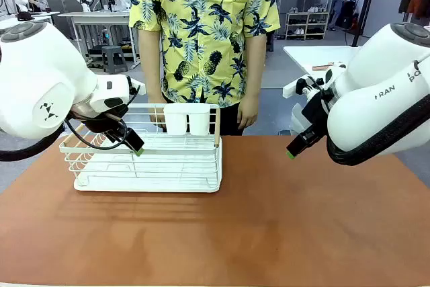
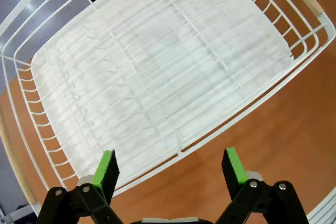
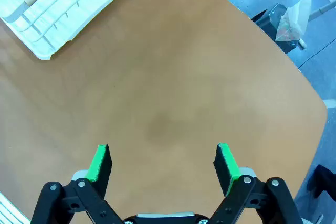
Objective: Clean the table.
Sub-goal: Pick up the Lint Roller when the human hands it over.
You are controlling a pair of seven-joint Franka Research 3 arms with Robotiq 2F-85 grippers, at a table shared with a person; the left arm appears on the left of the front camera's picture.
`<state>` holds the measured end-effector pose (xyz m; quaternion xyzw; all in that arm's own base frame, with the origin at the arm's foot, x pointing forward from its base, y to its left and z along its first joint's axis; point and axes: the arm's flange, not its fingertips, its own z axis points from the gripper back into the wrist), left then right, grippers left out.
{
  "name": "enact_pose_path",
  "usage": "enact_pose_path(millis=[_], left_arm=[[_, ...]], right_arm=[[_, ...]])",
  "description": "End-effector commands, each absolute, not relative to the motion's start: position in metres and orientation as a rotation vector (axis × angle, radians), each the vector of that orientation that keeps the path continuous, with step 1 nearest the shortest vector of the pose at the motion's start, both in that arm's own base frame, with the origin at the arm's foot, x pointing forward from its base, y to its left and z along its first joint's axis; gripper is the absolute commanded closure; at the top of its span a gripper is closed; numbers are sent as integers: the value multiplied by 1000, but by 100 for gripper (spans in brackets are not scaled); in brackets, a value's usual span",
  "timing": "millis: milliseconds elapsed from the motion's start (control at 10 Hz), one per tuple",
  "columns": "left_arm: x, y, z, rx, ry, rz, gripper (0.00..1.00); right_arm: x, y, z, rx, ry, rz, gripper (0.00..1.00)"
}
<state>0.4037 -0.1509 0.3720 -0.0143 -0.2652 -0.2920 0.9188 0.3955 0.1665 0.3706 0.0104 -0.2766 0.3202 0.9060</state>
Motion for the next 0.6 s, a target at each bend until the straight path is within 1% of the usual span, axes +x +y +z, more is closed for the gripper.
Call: enact_pose_path(millis=[0, 500], left_arm=[[404, -151, 372, -29, -545, -601, 0], [404, -151, 372, -29, -545, -601, 0]], right_arm=[[396, 167, 371, 22, -571, 661, 0], [396, 167, 371, 22, -571, 661, 0]])
